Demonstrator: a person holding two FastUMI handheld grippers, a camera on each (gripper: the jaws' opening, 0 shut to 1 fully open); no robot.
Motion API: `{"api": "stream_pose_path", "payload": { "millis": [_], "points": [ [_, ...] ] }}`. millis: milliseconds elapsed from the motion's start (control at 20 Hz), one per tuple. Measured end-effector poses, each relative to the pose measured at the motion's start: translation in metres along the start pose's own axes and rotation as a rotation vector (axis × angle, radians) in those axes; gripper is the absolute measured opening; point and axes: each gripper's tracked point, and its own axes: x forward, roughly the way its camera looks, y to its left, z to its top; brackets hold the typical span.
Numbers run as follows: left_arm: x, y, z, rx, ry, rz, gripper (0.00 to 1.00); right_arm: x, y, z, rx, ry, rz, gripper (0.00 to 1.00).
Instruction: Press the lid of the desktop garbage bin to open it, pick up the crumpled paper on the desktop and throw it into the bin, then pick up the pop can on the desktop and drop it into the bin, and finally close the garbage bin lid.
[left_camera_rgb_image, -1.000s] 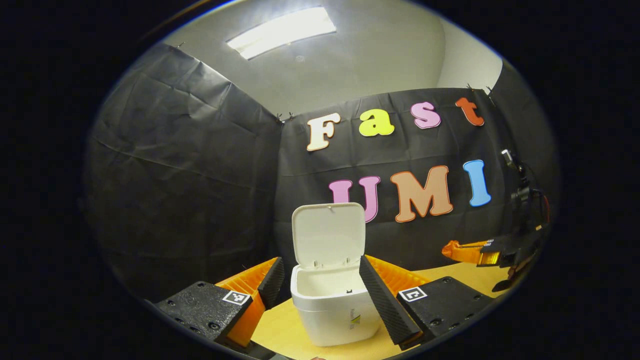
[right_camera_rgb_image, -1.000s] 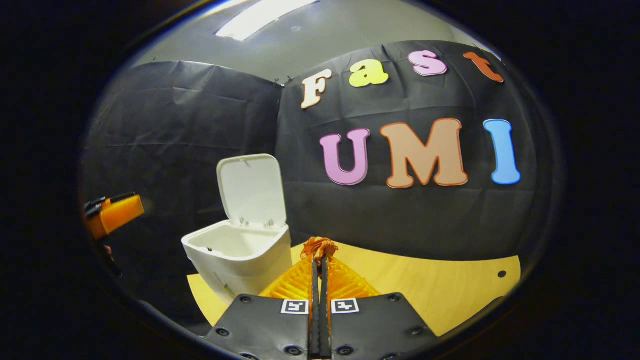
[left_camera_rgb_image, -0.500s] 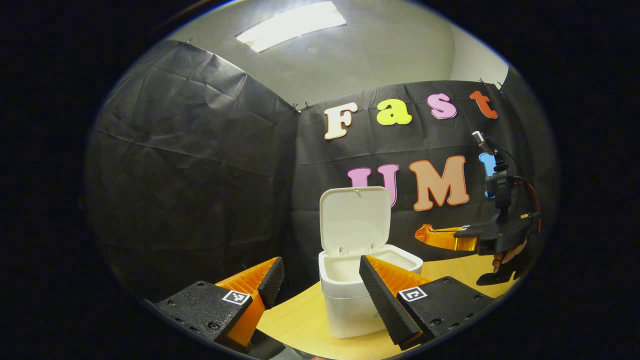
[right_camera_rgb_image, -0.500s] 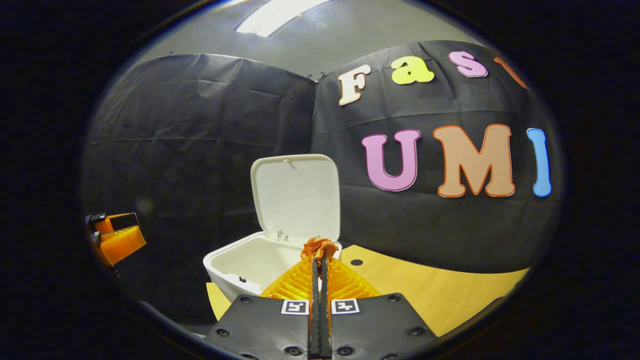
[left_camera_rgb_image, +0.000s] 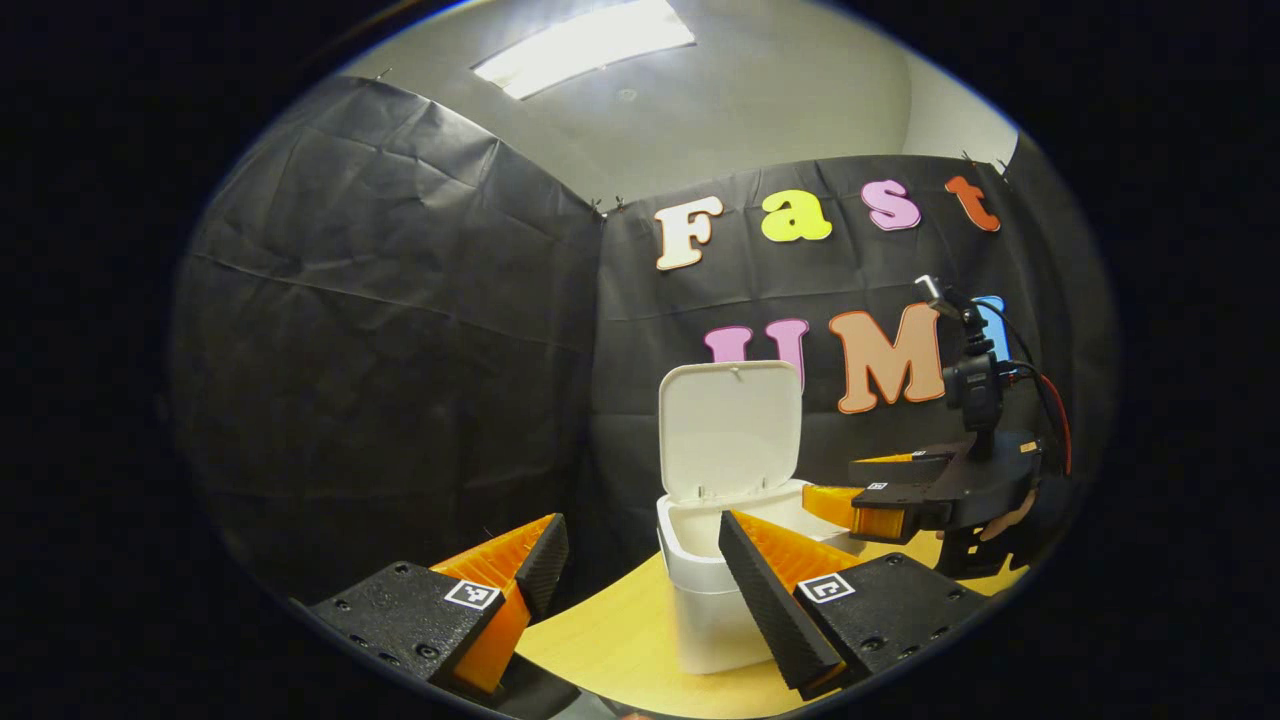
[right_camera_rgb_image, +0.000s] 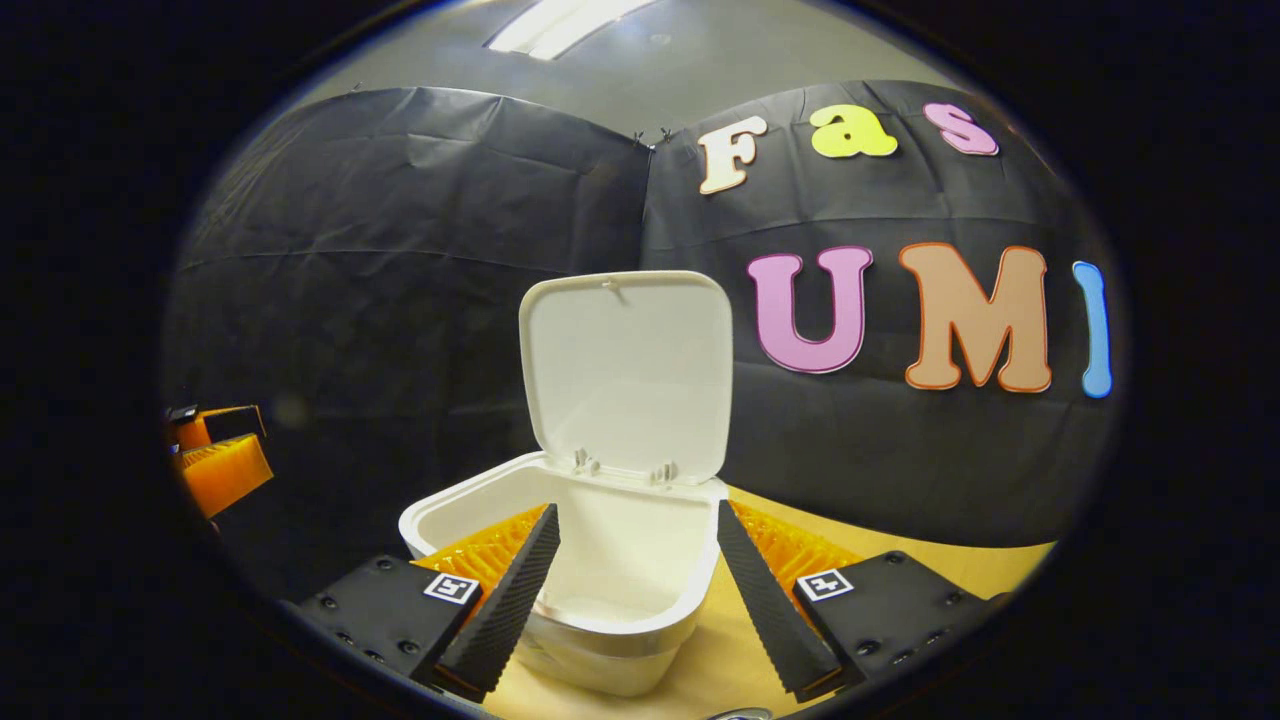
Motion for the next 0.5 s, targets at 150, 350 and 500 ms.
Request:
{"api": "stream_pose_path", "payload": {
  "millis": [150, 350, 500],
  "points": [
    [0.009, -0.023, 0.002, -0.011, -0.011, -0.057, 0.92, -0.022, -0.026, 0.008, 0.007, -0.045, -0.073, 1.00],
    [0.018, -0.062, 0.007, -0.020, -0.025, -0.145, 0.92, -0.064, -0.070, 0.014, -0.013, -0.097, -0.186, 0.99],
    [0.022, -0.097, 0.012, -0.027, -0.039, -0.221, 0.92, -0.097, -0.101, 0.010, -0.006, -0.102, -0.261, 0.99]
  ]
}}
